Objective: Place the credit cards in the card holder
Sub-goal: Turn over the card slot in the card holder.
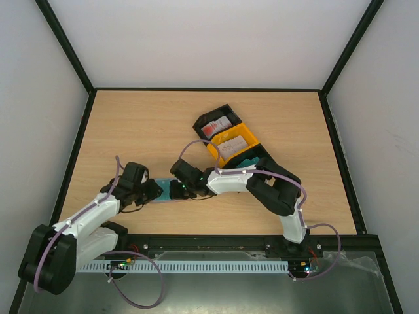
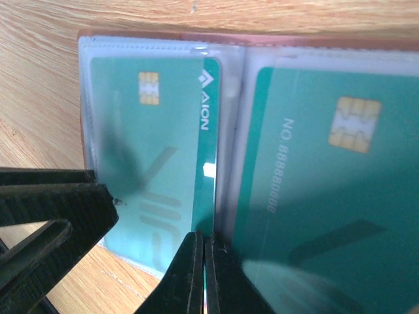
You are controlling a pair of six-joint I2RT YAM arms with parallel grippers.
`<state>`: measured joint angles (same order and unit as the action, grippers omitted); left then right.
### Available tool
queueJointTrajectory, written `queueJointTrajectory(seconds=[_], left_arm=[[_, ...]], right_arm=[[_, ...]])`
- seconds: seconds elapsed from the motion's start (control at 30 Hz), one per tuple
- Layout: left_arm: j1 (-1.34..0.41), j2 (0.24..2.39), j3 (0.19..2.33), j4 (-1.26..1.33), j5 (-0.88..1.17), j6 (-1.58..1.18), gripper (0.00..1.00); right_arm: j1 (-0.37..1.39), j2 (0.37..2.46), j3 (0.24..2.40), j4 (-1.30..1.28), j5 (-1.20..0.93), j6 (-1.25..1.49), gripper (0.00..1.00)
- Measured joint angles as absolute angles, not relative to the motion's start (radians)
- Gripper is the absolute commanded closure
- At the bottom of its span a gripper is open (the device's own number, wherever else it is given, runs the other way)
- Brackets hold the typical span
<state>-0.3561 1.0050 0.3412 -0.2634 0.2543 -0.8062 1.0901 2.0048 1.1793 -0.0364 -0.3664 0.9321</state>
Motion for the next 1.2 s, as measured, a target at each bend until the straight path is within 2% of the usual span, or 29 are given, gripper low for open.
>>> queueJointTrajectory(seconds=[0.37, 0.6, 1.2], left_arm=[[-0.355, 0.958, 0.339, -0.279, 0.342, -0.823, 0.72], [-0.357, 0.946, 0.339, -0.236, 0.419, -0.852, 0.72], [-0.366, 1.022, 0.328, -0.134, 0.528, -0.867, 0.68]], right_arm=[[1.07, 1.982, 1.139, -0.009, -0.381, 0.956, 0.98], [1.065, 1.972, 1.12, 0.029, -0.379, 0.973, 0.79], [1.067, 1.895, 1.055, 0.035, -0.284, 0.981, 0.71]])
